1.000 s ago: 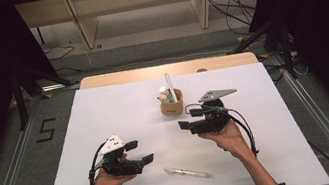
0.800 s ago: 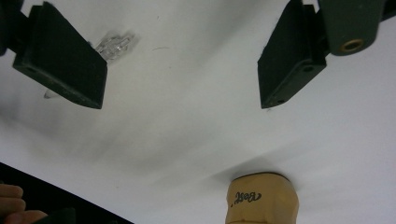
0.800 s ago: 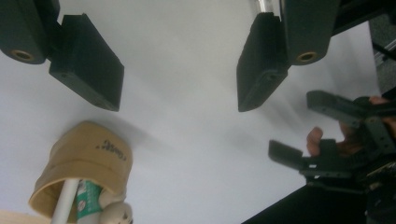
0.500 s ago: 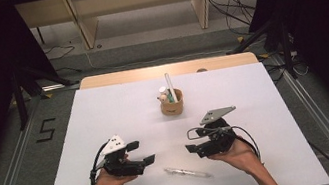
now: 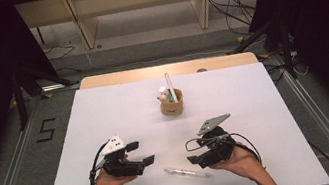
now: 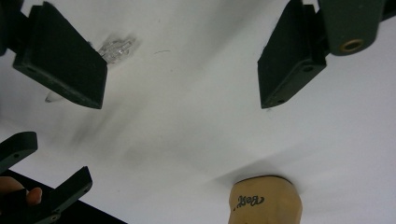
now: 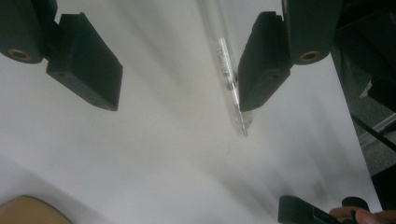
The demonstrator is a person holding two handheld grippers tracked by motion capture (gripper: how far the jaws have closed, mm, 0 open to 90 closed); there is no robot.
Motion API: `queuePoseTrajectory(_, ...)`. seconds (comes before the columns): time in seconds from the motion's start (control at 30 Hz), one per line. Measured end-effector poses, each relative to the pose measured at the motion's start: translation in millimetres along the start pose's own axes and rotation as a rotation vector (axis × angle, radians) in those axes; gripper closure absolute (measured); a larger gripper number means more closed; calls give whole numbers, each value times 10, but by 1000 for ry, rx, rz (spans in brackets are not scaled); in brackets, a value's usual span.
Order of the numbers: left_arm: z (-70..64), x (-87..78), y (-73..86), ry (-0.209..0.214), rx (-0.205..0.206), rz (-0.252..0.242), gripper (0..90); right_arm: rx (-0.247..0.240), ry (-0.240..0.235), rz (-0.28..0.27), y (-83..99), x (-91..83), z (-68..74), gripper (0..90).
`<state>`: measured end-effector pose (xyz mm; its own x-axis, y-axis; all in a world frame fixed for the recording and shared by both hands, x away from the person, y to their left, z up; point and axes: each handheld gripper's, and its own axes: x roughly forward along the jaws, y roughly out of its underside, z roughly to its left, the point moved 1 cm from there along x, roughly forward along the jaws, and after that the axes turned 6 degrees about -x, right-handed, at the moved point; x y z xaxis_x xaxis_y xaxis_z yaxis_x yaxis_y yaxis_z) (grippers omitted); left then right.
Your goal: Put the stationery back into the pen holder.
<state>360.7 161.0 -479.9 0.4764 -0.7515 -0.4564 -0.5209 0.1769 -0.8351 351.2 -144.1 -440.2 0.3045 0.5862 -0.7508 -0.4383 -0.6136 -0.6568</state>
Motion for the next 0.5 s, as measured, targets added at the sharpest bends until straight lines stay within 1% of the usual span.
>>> queuePoseTrajectory(0.1, -1, 0, 0, 1, 0, 0, 154, -1, -7, 18, 12, 8, 13, 319)
queuePoseTrajectory(0.5, 5, -2, 0, -1, -2, -1, 154, -38, -14, 88, 78, 64, 84, 338)
